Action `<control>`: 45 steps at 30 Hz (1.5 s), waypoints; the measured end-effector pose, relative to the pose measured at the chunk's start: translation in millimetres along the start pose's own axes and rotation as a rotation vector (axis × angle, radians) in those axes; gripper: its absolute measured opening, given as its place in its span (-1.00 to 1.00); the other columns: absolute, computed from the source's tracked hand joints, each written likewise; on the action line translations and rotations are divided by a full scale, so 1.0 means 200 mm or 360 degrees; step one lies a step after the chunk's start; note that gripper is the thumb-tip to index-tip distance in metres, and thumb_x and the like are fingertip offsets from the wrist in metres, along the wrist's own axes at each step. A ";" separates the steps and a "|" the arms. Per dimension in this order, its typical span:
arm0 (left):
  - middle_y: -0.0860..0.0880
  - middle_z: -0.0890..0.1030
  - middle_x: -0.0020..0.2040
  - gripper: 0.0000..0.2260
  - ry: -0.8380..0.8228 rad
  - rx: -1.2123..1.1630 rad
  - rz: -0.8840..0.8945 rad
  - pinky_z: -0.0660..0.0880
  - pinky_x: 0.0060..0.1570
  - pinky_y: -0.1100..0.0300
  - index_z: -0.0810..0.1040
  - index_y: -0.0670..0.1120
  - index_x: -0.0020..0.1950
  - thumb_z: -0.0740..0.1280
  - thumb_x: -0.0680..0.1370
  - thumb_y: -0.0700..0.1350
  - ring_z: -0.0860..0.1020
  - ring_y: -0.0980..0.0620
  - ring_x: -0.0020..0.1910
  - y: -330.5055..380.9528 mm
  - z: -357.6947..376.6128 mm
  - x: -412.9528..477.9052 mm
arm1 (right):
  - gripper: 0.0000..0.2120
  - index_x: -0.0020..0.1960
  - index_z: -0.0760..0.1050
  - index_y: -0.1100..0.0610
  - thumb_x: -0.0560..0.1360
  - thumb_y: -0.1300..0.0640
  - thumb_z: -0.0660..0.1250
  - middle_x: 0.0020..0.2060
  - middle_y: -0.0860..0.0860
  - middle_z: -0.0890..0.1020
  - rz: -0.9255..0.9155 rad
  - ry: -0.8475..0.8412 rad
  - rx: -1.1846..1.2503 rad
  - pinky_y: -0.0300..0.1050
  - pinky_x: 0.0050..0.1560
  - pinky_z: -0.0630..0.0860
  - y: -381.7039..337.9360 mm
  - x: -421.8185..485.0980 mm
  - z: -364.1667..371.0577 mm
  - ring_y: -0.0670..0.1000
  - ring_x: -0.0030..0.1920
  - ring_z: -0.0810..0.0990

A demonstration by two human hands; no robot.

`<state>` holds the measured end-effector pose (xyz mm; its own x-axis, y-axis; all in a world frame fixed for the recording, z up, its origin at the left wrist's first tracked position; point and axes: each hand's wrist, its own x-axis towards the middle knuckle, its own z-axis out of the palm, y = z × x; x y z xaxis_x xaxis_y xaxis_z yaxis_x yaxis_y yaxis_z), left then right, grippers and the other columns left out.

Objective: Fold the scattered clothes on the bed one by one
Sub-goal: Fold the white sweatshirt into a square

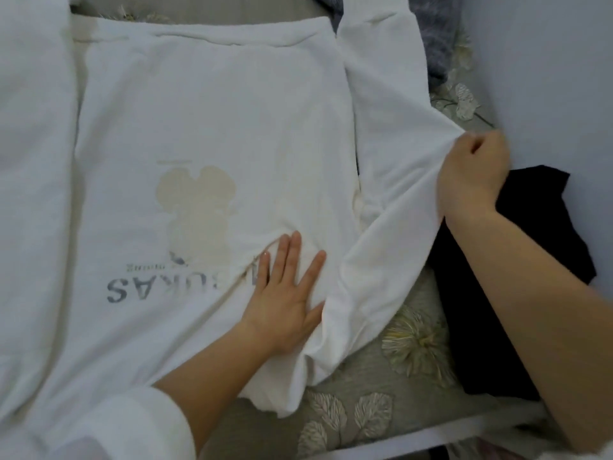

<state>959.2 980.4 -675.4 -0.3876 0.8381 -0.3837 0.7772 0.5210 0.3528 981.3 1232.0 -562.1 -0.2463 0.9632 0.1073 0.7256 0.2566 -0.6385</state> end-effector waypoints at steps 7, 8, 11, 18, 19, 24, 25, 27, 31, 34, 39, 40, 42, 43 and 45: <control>-0.09 -0.66 0.34 -0.18 -0.0210 0.0051 -0.0027 -0.65 0.20 0.02 -0.56 0.14 0.39 -0.46 0.24 0.50 -0.63 -0.05 0.33 0.01 -0.04 0.00 | -0.82 -0.25 0.37 0.10 0.51 0.09 0.16 -0.22 0.01 0.48 0.0702 0.0032 0.0360 -0.10 -0.15 0.36 0.40 -0.14 -0.36 0.02 -0.12 0.44; -0.09 -0.66 0.34 -0.16 -0.0225 0.0038 -0.0033 -0.66 0.19 0.03 -0.56 0.14 0.39 -0.49 0.21 0.50 -0.64 -0.05 0.33 0.02 -0.04 0.01 | -0.81 -0.30 0.38 0.08 0.45 0.05 0.21 -0.27 0.02 0.50 0.0773 -0.0086 0.0405 -0.02 -0.15 0.41 0.44 -0.12 -0.38 0.05 -0.14 0.48; -0.08 -0.67 0.33 -0.14 -0.0252 0.0042 -0.0054 -0.68 0.16 0.05 -0.58 0.15 0.37 -0.55 0.15 0.51 -0.64 -0.04 0.32 0.03 -0.04 0.02 | -0.78 -0.31 0.48 0.06 0.43 -0.05 0.34 -0.28 -0.02 0.57 0.0797 -0.0211 0.0611 -0.05 -0.14 0.48 0.42 -0.03 -0.38 0.04 -0.19 0.55; -0.06 -0.70 0.29 -0.14 -0.0371 0.0080 -0.0094 -0.69 0.13 0.06 -0.55 0.16 0.40 -0.37 0.23 0.54 -0.68 -0.03 0.28 0.04 -0.07 0.02 | -0.84 -0.31 0.44 0.15 0.39 0.28 0.38 -0.36 0.00 0.48 0.0798 -0.0071 0.0776 -0.27 -0.46 0.38 0.25 0.12 -0.35 -0.07 -0.43 0.41; -0.06 -0.71 0.28 -0.14 -0.0391 0.0074 -0.0103 -0.69 0.12 0.06 -0.53 0.15 0.42 -0.35 0.24 0.51 -0.68 -0.03 0.27 0.04 -0.07 0.03 | -0.80 -0.34 0.40 0.12 0.41 0.29 0.34 -0.38 -0.03 0.45 0.0763 0.0101 0.0818 -0.26 -0.45 0.35 0.23 0.12 -0.38 -0.08 -0.43 0.38; -0.06 -0.67 0.31 -0.07 -0.0521 -0.0132 -0.0232 -0.53 0.31 -0.09 -0.41 0.12 0.49 -0.27 0.26 0.58 -0.65 -0.05 0.30 0.11 -0.14 0.04 | -0.86 -0.08 0.59 0.15 0.39 0.19 0.32 -0.10 0.10 0.68 0.1143 0.0117 0.1413 -0.19 -0.29 0.56 0.31 0.01 -0.46 0.08 -0.16 0.67; -0.07 -0.63 0.36 -0.12 -0.0536 -0.0254 -0.0297 -0.48 0.34 -0.11 -0.36 0.10 0.52 -0.19 0.35 0.55 -0.63 -0.06 0.32 0.14 -0.17 0.04 | -0.78 -0.02 0.60 0.16 0.36 0.15 0.34 -0.03 0.13 0.68 0.1193 0.0030 0.1440 -0.16 -0.27 0.58 0.31 -0.01 -0.47 0.12 -0.07 0.68; -0.09 -0.51 0.45 -0.20 -0.0475 -0.0478 -0.0362 -0.41 0.39 -0.10 -0.26 0.08 0.55 -0.11 0.45 0.46 -0.55 -0.05 0.39 0.20 -0.21 0.03 | -0.70 0.00 0.59 0.15 0.28 0.13 0.37 0.03 0.15 0.68 0.1220 0.0019 0.1407 -0.14 -0.24 0.58 0.28 0.00 -0.47 0.15 -0.01 0.67; 0.03 -0.44 0.49 -0.36 -0.0367 -0.0280 0.0131 -0.29 0.46 -0.13 -0.31 0.21 0.50 -0.23 0.47 0.35 -0.49 -0.01 0.43 0.31 -0.12 -0.09 | -0.91 -0.15 0.53 0.16 0.38 0.15 0.32 -0.16 0.06 0.65 0.1042 0.0191 0.1307 -0.25 -0.32 0.48 0.11 0.04 -0.44 0.01 -0.24 0.61; 0.04 -0.41 0.51 -0.42 -0.0343 -0.0320 0.0175 -0.34 0.46 -0.09 -0.29 0.18 0.52 -0.28 0.52 0.28 -0.49 0.01 0.43 0.36 -0.03 -0.14 | -0.90 -0.19 0.40 0.12 0.50 0.17 0.25 -0.32 -0.10 0.46 0.0446 0.0301 0.1040 -0.38 -0.29 0.36 -0.17 -0.09 -0.28 -0.25 -0.40 0.42; -0.07 0.10 0.56 -0.53 -0.0097 -0.0338 0.0278 -0.18 0.50 -0.06 0.19 0.01 0.52 -0.07 0.63 0.09 -0.03 -0.10 0.55 0.30 0.00 -0.16 | -0.90 -0.09 0.45 -0.02 0.55 -0.03 0.25 0.25 -0.04 0.50 -0.0620 -0.1333 0.0296 0.09 0.39 0.14 -0.43 -0.51 0.09 -0.03 0.37 0.30; -0.09 0.31 0.48 -0.57 -0.0057 -0.0320 0.0363 -0.02 0.49 -0.09 0.35 -0.02 0.44 -0.02 0.63 0.06 0.18 -0.13 0.49 0.26 0.00 -0.18 | -0.87 0.05 0.49 -0.04 0.56 -0.05 0.24 0.43 -0.08 0.35 -0.0686 -0.1572 0.0030 0.08 0.46 -0.03 -0.41 -0.55 0.14 -0.07 0.50 0.11; -0.09 0.51 0.31 -0.62 -0.0046 -0.0329 0.0502 0.15 0.45 -0.09 0.51 -0.06 0.27 0.03 0.61 0.03 0.38 -0.14 0.36 0.19 0.00 -0.23 | -0.77 0.21 0.47 -0.02 0.58 -0.03 0.22 0.45 -0.12 0.31 -0.0699 -0.1741 -0.0218 0.01 0.48 -0.08 -0.33 -0.60 0.18 -0.10 0.52 0.06; -0.08 0.51 0.31 -0.62 -0.0055 -0.0351 0.0541 0.13 0.46 -0.03 0.52 -0.06 0.25 0.02 0.61 0.03 0.37 -0.11 0.36 0.16 0.00 -0.26 | -0.76 0.21 0.48 0.00 0.58 0.00 0.21 0.40 -0.10 0.39 -0.0650 -0.1699 -0.0236 -0.03 0.45 0.00 -0.30 -0.61 0.18 -0.07 0.48 0.17; -0.02 0.50 0.32 -0.61 -0.0077 -0.0486 0.0543 0.21 0.39 0.15 0.48 -0.05 0.30 0.02 0.60 0.02 0.38 0.01 0.32 0.07 -0.05 -0.32 | -0.75 0.22 0.49 0.03 0.57 0.05 0.21 0.29 -0.06 0.48 -0.0513 -0.1535 -0.0303 -0.05 0.38 0.20 -0.21 -0.61 0.17 -0.01 0.35 0.37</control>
<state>990.4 935.0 -636.9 -0.1057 0.9652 -0.2391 0.6718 0.2466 0.6985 959.6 1101.9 -573.6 -0.7963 0.3950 -0.4581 0.6029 0.5802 -0.5477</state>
